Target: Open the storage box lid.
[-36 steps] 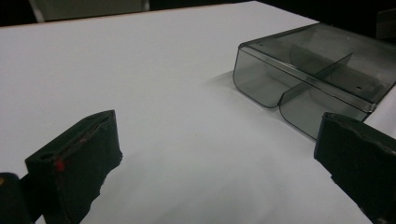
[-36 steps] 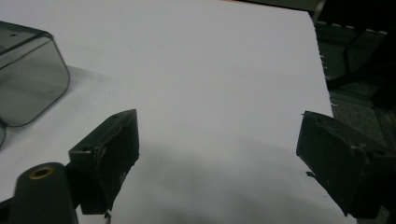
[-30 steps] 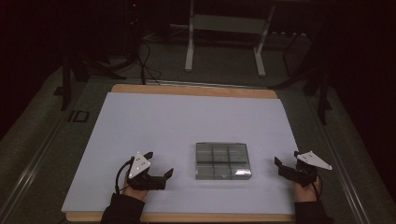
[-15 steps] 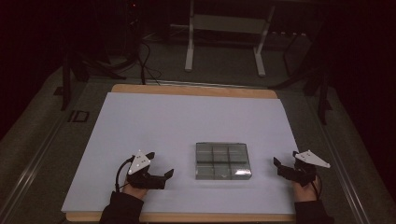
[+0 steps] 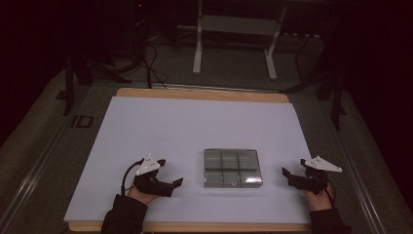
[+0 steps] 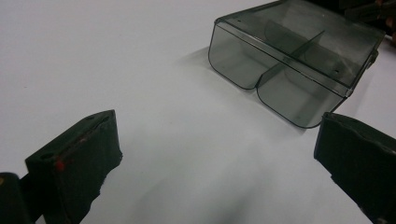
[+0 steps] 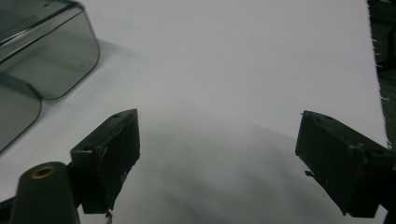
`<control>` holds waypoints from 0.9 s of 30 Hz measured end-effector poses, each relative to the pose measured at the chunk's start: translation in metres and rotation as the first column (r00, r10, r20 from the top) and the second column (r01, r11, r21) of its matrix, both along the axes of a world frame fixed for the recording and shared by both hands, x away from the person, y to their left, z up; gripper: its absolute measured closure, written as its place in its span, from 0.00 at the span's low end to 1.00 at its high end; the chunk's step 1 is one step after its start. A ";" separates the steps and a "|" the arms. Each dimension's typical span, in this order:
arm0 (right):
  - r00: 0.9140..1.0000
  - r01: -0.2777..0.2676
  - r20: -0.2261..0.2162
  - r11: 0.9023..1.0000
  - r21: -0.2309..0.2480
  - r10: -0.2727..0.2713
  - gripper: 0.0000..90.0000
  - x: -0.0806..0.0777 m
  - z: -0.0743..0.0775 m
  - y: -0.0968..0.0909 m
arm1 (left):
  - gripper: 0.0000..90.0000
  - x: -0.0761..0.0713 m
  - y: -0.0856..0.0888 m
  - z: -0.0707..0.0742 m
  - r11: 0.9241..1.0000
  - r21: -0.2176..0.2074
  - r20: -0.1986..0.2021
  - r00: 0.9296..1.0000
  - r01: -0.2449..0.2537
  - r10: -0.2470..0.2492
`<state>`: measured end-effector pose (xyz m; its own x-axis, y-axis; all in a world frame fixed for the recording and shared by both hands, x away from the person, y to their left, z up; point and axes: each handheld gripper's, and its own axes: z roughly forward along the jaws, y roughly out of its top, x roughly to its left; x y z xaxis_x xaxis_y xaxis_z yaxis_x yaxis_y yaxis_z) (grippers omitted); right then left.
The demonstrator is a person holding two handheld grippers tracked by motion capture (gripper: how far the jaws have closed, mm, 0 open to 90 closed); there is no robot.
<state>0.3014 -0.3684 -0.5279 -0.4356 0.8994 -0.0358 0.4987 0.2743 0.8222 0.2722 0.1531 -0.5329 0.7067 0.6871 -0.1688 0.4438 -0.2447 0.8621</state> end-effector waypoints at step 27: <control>0.942 -0.321 -0.091 0.947 0.027 0.322 0.44 -0.002 -0.005 0.040 | 0.35 0.012 -0.051 -0.001 0.982 0.117 -0.007 0.989 0.147 -0.147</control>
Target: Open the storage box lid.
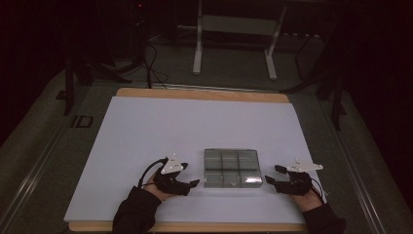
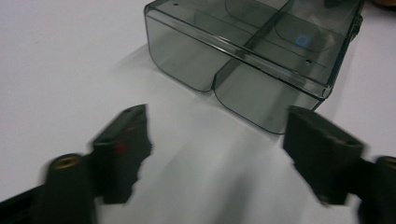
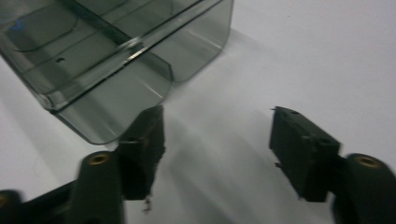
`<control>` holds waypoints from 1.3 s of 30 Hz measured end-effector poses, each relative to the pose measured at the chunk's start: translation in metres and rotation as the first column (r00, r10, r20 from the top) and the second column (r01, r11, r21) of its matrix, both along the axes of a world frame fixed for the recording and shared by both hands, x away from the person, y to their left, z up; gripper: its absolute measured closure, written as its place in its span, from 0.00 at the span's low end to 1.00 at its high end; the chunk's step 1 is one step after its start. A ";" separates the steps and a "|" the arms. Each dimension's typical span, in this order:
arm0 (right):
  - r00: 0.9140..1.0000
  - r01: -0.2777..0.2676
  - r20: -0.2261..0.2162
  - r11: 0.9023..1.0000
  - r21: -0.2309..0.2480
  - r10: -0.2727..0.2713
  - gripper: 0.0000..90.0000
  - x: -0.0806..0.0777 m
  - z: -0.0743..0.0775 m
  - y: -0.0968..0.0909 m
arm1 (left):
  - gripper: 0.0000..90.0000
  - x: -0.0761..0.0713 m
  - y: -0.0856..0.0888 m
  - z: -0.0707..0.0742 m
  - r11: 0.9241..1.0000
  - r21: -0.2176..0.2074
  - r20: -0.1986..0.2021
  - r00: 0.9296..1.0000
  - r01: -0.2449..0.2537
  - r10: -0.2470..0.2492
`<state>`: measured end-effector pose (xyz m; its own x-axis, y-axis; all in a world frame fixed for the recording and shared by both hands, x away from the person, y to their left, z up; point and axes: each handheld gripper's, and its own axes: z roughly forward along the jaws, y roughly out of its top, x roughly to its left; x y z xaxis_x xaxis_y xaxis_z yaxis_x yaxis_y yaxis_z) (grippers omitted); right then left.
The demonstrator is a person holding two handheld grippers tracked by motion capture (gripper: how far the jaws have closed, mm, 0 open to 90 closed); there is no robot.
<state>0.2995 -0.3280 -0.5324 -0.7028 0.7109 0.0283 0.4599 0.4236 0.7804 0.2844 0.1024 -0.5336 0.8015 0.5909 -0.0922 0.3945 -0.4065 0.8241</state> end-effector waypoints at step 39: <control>0.981 -0.192 0.018 0.981 -0.032 0.192 1.00 -0.004 0.014 0.021 | 0.98 0.002 -0.021 0.008 0.994 0.041 0.037 0.994 0.105 -0.107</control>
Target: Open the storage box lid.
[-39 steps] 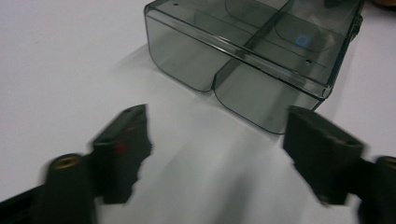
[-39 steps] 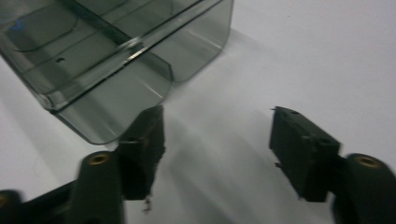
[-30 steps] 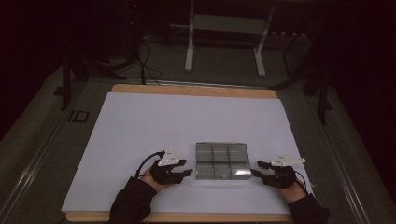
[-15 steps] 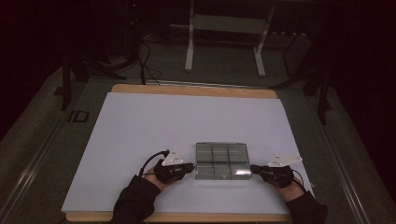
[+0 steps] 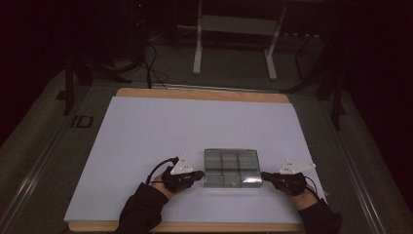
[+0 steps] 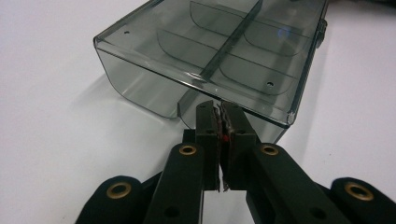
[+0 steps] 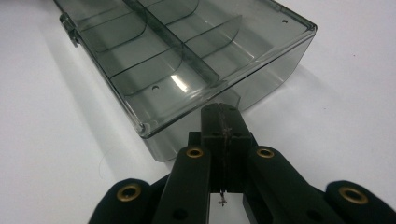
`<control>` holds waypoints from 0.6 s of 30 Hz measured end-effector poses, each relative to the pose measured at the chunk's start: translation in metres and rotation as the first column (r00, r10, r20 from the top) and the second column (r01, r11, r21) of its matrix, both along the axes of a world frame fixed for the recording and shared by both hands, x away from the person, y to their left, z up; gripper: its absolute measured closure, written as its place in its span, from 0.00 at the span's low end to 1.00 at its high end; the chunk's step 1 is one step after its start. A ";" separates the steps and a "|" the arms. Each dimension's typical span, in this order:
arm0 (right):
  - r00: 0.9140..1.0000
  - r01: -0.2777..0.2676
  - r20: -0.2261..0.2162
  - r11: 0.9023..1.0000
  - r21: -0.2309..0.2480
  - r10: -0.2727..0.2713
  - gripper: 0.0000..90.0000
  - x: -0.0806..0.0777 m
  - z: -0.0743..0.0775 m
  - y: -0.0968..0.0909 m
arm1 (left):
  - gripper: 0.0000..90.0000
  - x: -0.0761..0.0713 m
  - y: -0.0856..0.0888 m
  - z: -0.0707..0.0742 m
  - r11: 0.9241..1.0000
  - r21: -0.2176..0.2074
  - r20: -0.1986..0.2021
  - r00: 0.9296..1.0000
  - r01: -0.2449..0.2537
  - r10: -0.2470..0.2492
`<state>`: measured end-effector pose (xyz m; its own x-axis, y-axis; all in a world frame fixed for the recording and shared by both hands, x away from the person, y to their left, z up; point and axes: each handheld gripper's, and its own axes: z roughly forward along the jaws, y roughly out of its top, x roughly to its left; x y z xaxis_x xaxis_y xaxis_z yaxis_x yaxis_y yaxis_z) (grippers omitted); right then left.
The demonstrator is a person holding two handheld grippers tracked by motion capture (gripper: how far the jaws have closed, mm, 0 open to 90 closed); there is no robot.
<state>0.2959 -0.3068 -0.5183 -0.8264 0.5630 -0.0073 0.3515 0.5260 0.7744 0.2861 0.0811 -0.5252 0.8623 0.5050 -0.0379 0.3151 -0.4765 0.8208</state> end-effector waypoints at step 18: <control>1.000 0.009 0.011 0.999 0.041 -0.009 0.90 0.003 0.009 0.001 | 0.88 0.002 -0.002 0.005 0.999 -0.026 0.024 0.999 -0.025 0.026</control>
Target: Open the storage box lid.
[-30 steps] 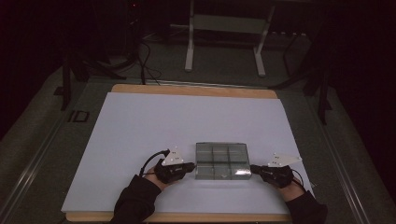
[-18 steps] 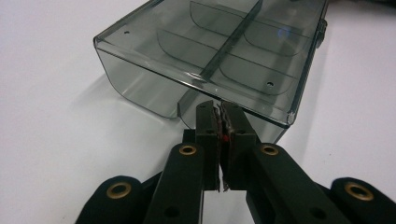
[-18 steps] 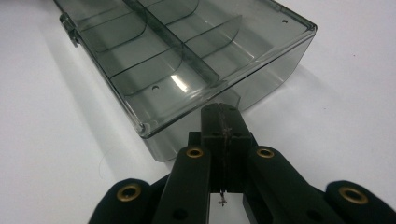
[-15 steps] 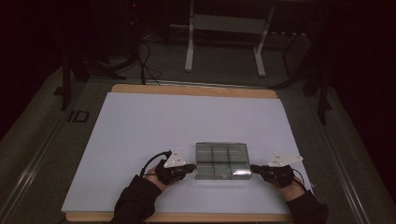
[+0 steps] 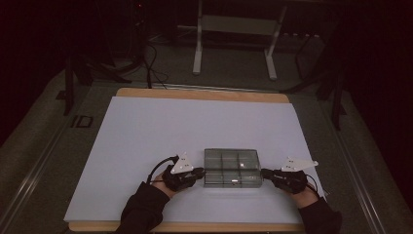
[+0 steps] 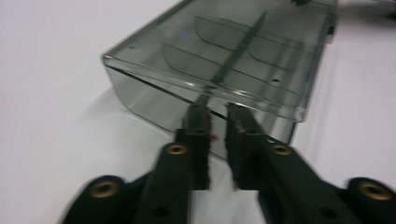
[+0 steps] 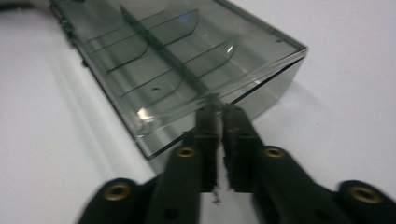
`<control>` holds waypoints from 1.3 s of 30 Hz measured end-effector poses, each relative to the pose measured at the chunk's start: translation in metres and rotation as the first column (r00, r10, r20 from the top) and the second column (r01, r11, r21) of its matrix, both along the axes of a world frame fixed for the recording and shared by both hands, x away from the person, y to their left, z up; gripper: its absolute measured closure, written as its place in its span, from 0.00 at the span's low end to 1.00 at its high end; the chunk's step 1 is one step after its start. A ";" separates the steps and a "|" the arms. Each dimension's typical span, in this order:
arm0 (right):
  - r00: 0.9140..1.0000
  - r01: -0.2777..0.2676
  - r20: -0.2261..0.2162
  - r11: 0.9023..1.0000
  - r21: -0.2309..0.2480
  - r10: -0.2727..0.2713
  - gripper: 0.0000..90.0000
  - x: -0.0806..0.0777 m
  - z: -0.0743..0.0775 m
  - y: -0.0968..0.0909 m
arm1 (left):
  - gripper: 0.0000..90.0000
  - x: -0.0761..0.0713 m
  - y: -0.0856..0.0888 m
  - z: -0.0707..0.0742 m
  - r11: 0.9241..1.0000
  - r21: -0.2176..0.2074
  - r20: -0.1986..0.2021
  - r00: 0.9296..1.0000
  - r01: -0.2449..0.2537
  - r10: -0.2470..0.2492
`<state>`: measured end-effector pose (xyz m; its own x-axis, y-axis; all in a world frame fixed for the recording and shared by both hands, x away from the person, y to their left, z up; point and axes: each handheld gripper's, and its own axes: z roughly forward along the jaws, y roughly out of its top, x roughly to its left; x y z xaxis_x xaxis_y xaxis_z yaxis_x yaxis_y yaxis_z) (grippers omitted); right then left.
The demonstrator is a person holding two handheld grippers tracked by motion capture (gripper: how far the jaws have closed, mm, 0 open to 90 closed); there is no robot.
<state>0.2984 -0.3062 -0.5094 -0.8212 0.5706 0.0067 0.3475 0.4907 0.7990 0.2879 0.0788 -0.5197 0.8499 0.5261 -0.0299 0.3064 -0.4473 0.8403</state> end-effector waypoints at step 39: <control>0.997 0.037 0.074 0.999 0.008 -0.037 0.76 0.032 0.014 0.010 | 0.77 0.023 -0.010 0.009 0.997 -0.014 0.154 0.985 -0.079 0.081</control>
